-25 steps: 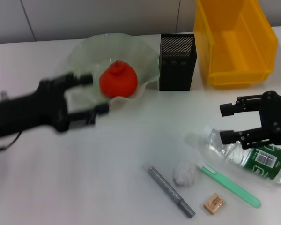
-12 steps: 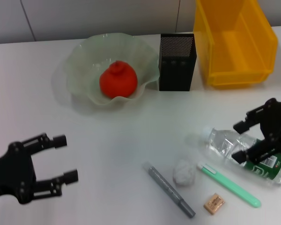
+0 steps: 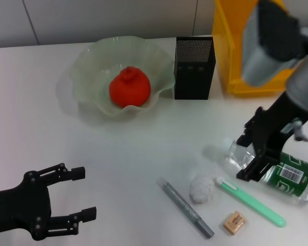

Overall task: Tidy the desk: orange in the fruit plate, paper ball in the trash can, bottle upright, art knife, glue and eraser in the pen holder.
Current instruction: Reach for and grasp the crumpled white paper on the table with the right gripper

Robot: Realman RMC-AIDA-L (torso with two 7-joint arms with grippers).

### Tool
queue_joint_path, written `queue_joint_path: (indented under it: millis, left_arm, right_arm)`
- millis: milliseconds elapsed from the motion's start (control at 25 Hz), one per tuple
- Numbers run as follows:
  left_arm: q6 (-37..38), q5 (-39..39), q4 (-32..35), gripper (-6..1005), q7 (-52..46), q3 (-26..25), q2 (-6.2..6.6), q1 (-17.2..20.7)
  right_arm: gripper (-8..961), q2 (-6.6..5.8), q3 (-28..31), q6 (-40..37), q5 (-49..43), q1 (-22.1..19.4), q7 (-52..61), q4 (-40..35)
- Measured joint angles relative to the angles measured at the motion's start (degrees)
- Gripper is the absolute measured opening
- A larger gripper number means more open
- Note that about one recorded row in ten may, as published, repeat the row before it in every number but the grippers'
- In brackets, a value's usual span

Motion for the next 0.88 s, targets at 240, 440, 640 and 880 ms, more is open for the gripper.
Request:
queue_joint_path:
  millis: [240, 440, 640, 880]
  left_arm:
    - [-0.33, 0.54, -0.01, 854, 0.13, -0.05, -0.34, 0.05]
    - [-0.52, 0.60, -0.01, 854, 0.14, -0.05, -0.36, 0.10]
    - [-0.80, 0.62, -0.01, 854, 0.14, -0.05, -0.44, 0.34]
    - [-1.29, 0.62, -0.01, 855, 0.14, -0.05, -0.45, 0.44]
  right_arm:
    - [764, 0.30, -8.63, 5.15, 2.45, 1.97, 1.52, 6.47]
    - [763, 0.32, -12.32, 10.37, 2.99, 2.98, 2.17, 10.50]
    - [761, 0.34, -14.95, 13.53, 4.04, 3.47, 2.56, 13.30]
    - [759, 0.35, -18.27, 16.09, 5.42, 4.33, 3.10, 16.01]
